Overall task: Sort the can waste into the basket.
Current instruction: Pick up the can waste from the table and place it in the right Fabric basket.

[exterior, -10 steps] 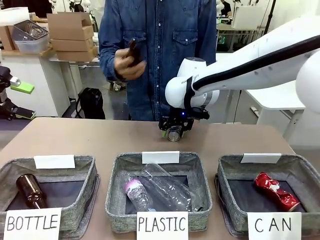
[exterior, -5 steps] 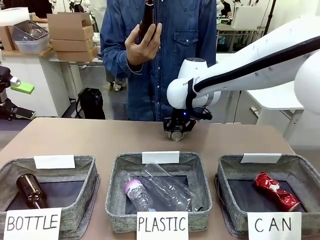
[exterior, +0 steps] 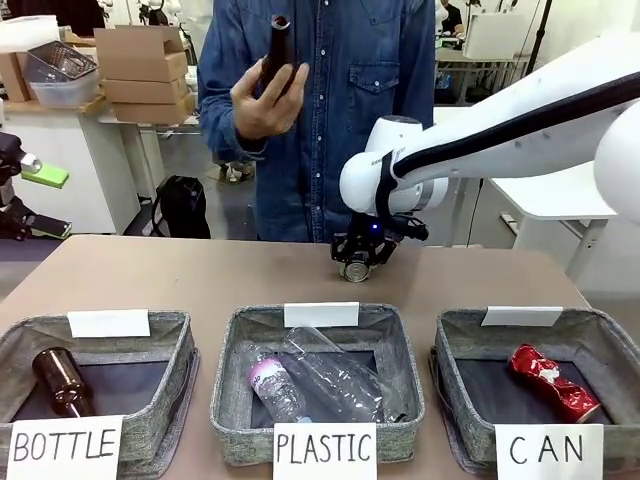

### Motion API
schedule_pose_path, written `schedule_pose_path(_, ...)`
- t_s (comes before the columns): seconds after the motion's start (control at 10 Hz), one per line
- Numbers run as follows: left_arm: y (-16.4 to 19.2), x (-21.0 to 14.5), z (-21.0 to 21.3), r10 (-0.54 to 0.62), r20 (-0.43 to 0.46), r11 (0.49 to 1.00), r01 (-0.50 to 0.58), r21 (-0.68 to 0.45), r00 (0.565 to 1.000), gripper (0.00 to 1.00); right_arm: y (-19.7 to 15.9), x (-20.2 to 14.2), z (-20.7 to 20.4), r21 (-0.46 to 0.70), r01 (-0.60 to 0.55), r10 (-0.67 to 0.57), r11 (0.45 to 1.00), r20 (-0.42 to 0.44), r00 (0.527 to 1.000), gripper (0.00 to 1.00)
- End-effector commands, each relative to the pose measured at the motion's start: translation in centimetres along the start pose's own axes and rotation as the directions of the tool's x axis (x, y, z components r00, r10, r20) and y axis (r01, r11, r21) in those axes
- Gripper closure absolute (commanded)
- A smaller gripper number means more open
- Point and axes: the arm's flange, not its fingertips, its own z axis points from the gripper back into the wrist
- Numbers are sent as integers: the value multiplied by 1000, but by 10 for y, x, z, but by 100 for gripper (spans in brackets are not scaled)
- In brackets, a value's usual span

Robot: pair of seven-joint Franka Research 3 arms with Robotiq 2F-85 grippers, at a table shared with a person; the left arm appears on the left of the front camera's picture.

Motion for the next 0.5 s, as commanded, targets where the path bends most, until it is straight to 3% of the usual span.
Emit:
schedule_pose_path(0.0,0,-2,1,-20,-5,1000,20,-6,1000,0,-57,-30,27,203,-67,76,977,-36,996,100)
schedule_pose_path(0.4,0,-2,1,-20,-5,1000,20,-6,1000,0,-155,-110,82,381,-246,246,891,49,968,100)
